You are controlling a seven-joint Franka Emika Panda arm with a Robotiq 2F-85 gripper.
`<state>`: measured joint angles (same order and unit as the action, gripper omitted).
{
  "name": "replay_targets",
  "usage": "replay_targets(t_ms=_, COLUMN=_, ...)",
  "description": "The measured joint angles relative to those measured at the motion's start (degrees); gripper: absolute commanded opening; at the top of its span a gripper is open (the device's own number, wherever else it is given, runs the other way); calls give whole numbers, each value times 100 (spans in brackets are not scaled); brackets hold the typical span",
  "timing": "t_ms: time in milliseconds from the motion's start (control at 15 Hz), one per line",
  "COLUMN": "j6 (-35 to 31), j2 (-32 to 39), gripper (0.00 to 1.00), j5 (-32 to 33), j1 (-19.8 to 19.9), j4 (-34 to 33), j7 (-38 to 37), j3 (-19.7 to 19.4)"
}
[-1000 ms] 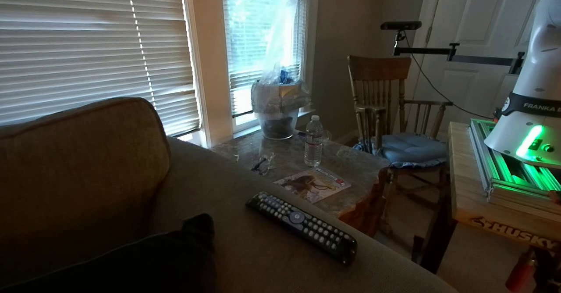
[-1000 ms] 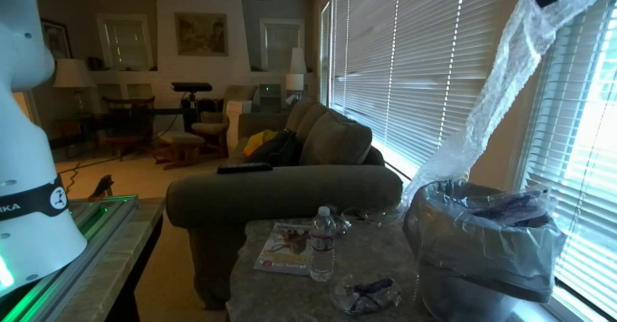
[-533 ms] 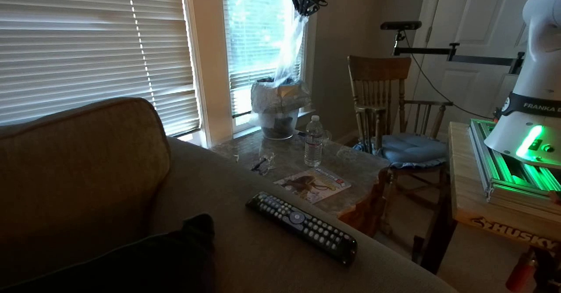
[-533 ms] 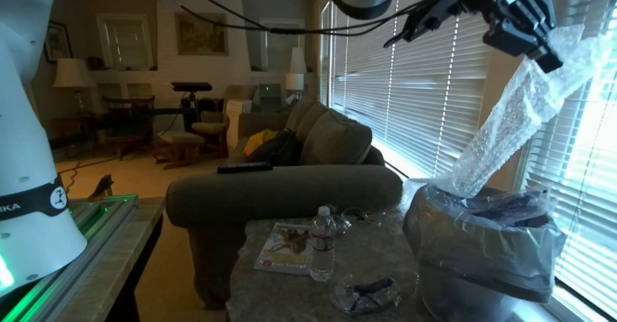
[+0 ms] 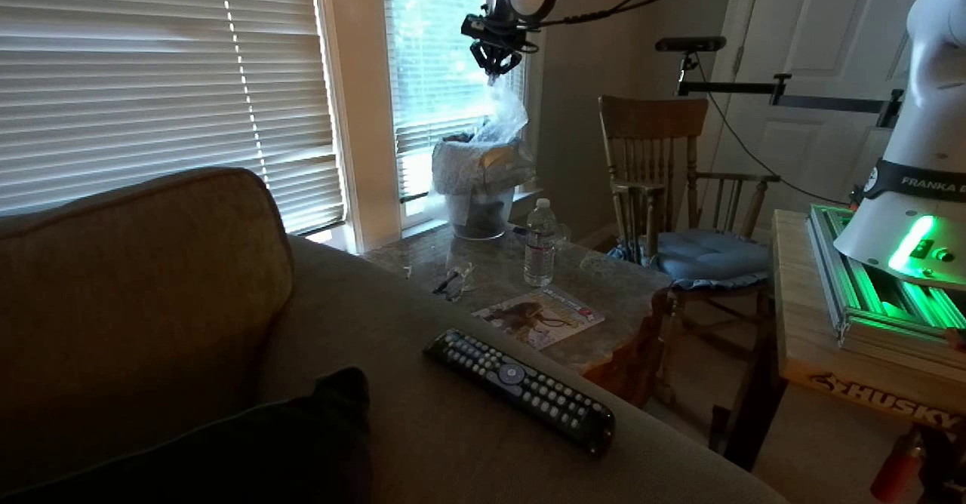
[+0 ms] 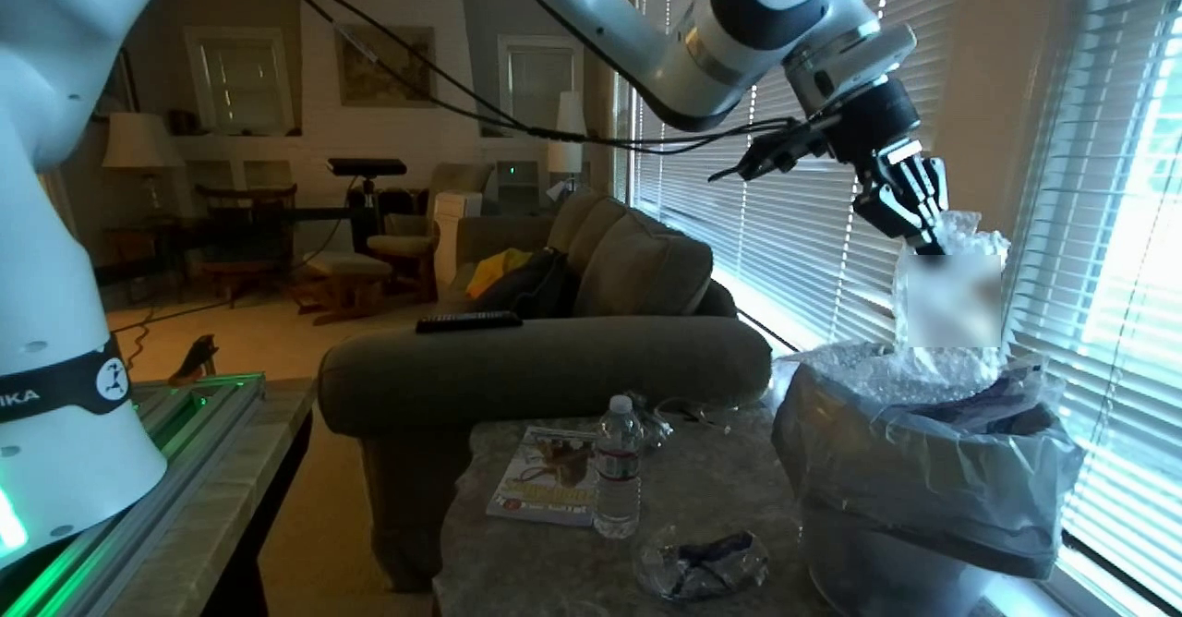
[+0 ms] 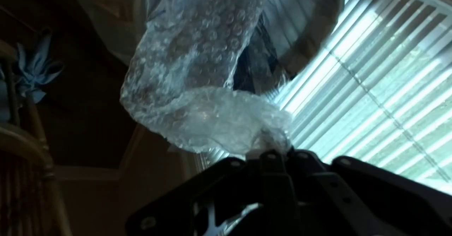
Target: Put the plastic inside the rubbish can
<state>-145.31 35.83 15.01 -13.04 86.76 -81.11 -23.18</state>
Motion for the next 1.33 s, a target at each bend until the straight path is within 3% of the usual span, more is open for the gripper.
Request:
replay_targets(t_ms=333, j6=178, j2=728, gripper=1, j5=-91, j1=490, j4=-714, j7=649, j3=810)
replay_targets(t_ms=600, j6=1151, j2=1171, gripper=1, j5=-414, j1=792, j4=-1258, j7=1332, j3=1269)
replay_targets(t_ms=933, j6=2135, j2=1865, gripper=1, j5=-743, j1=995, j4=-2034, j7=1825, j3=1460)
replay_targets(t_ms=1333, j6=2113, j2=2860, gripper=1, j5=-881, j1=1139, j4=-3111, j7=1875, j3=1470)
